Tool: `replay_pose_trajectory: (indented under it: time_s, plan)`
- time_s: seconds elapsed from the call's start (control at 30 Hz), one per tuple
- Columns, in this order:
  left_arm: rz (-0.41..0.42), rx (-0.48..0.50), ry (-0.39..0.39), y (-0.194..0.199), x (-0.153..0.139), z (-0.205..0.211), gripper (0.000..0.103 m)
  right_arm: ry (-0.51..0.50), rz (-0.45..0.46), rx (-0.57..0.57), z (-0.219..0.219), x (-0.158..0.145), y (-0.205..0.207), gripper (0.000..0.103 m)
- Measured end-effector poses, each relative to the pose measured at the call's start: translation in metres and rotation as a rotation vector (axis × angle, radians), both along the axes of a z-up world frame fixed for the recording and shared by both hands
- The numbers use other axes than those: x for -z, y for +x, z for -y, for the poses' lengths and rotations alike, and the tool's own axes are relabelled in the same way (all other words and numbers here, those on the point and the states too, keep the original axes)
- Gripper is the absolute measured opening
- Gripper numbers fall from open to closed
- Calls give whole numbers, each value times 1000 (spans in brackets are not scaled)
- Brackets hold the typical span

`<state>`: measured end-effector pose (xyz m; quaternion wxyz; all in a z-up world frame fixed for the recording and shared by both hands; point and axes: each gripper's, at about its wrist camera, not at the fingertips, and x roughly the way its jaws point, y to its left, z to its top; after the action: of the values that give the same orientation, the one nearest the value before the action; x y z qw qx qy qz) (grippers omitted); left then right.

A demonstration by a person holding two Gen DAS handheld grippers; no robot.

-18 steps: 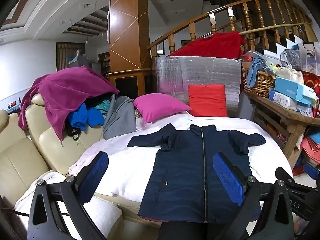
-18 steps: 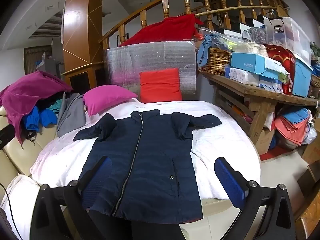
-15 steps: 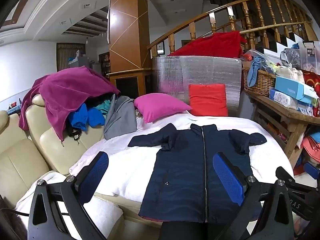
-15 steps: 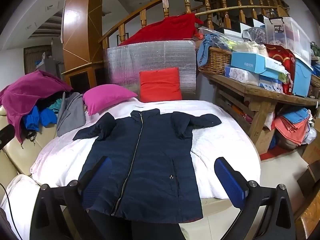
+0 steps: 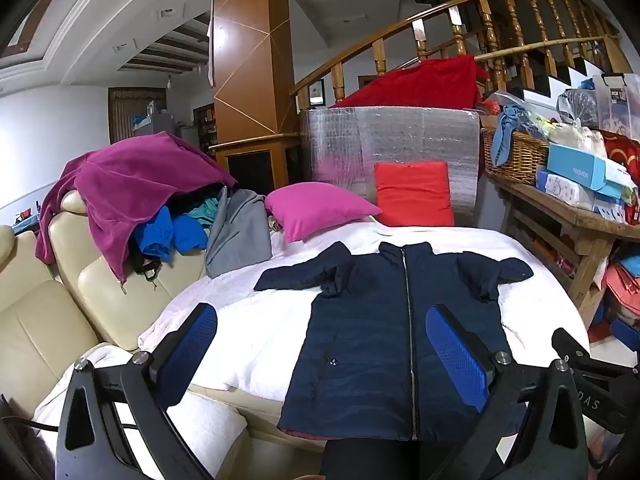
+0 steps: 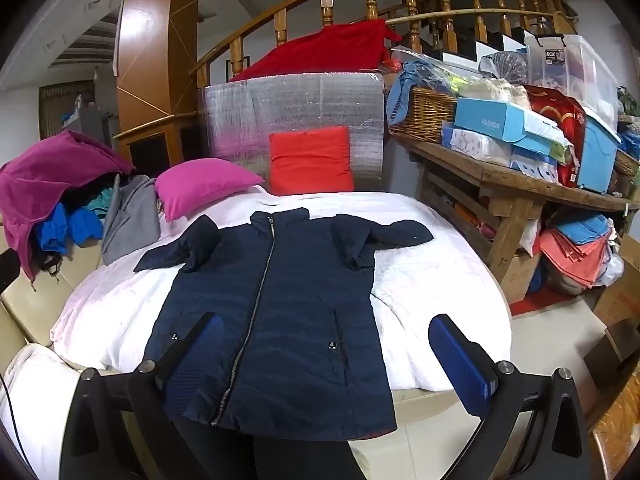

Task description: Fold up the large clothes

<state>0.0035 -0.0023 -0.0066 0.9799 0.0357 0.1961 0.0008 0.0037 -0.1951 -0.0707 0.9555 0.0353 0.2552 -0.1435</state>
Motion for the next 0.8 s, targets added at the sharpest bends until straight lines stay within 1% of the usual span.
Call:
replay_pose_trajectory:
  time_s: [0.2,0.33,0.6,0.8]
  plan:
    - [-9,32,23,0,3,9,103,6,-1,0,1,3,-3,103]
    - [-16,33,27,2,5,12,103,12,-5,6,4,3,-2,103]
    - [-34,3,-24,7,7,0,103,4,-7,12,3,3,-2,103]
    - [-42,-7,-34,11,10,0,103,-4,-9,12,-1,4,-1,103]
